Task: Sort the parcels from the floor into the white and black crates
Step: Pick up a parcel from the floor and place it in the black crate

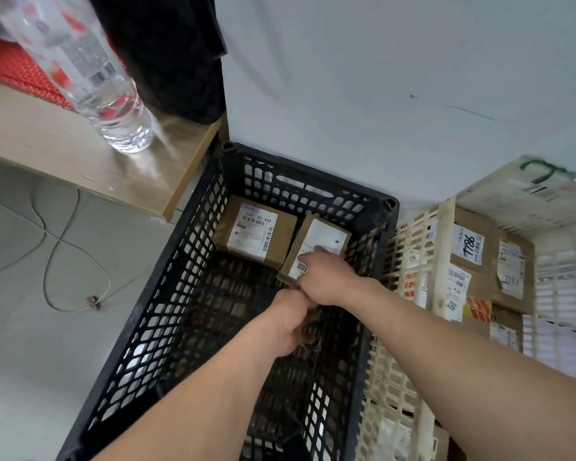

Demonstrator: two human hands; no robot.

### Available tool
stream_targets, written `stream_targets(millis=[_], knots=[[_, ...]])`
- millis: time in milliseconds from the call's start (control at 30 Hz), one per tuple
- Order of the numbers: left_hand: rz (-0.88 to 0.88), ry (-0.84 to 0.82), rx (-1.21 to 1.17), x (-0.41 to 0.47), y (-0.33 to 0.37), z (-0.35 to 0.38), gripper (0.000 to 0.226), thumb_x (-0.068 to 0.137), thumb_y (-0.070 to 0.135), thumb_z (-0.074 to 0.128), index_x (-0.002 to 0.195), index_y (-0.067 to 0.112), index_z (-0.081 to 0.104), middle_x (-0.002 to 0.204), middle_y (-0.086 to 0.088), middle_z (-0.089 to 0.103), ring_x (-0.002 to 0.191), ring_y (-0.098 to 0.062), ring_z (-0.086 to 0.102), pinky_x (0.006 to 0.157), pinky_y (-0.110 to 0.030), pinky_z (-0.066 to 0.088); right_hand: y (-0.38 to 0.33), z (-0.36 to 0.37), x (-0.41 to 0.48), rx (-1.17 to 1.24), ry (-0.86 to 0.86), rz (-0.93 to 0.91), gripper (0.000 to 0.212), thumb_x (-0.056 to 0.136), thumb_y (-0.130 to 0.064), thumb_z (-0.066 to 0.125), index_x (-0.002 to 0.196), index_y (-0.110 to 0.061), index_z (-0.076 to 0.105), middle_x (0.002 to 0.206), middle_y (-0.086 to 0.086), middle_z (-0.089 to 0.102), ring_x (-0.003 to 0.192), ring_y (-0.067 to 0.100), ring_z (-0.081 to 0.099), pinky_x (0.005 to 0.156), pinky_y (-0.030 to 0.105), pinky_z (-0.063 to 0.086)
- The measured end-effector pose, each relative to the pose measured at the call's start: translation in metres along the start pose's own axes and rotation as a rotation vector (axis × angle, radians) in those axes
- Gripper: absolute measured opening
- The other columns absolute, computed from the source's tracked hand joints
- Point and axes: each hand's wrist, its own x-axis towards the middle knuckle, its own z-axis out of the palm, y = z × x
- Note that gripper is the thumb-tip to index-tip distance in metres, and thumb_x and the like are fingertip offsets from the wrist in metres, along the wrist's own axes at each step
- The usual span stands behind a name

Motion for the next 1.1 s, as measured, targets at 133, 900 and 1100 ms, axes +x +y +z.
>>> stream_targets(millis=[133, 900, 1100], knots=[[0.019, -0.006, 0.031, -0.006, 0.0, -0.002, 0.028, 0.103, 0.008, 0.044, 0.099, 0.027, 0.064, 0.097, -0.001, 0.068, 0.101, -0.022, 0.056, 0.081, -0.041, 0.048, 0.002, 0.0, -0.006, -0.008, 0.033, -0.003, 0.038, 0.097, -0.024, 0.051, 0.133, -0.014, 0.061, 0.123, 0.011, 0.049, 0.121, 0.033, 0.051, 0.1, 0.038, 0.047], [0.358, 0.298, 0.237, -0.149, -0.002, -0.05, 0.062, 0.096, 0.035, 0.063, 0.152, 0.02, 0.042, 0.141, -0.003, 0.055, 0.128, -0.023, 0.052, 0.099, -0.043, 0.044, -0.056, -0.034, -0.113, -0.012, 0.207, -0.191, 0.058, 0.1, -0.046, 0.052, 0.151, -0.02, 0.048, 0.152, 0.006, 0.049, 0.137, 0.026, 0.048, 0.111, 0.04, 0.042], [0.585, 0.507, 0.32, -0.206, -0.013, -0.068, 0.061, 0.093, 0.043, 0.065, 0.146, 0.019, 0.051, 0.146, 0.0, 0.055, 0.131, -0.018, 0.052, 0.113, -0.044, 0.041, -0.078, -0.028, -0.154, 0.133, 0.292, -0.289, 0.067, 0.101, -0.06, 0.044, 0.153, -0.018, 0.045, 0.156, 0.003, 0.048, 0.141, 0.023, 0.045, 0.113, 0.04, 0.038]])
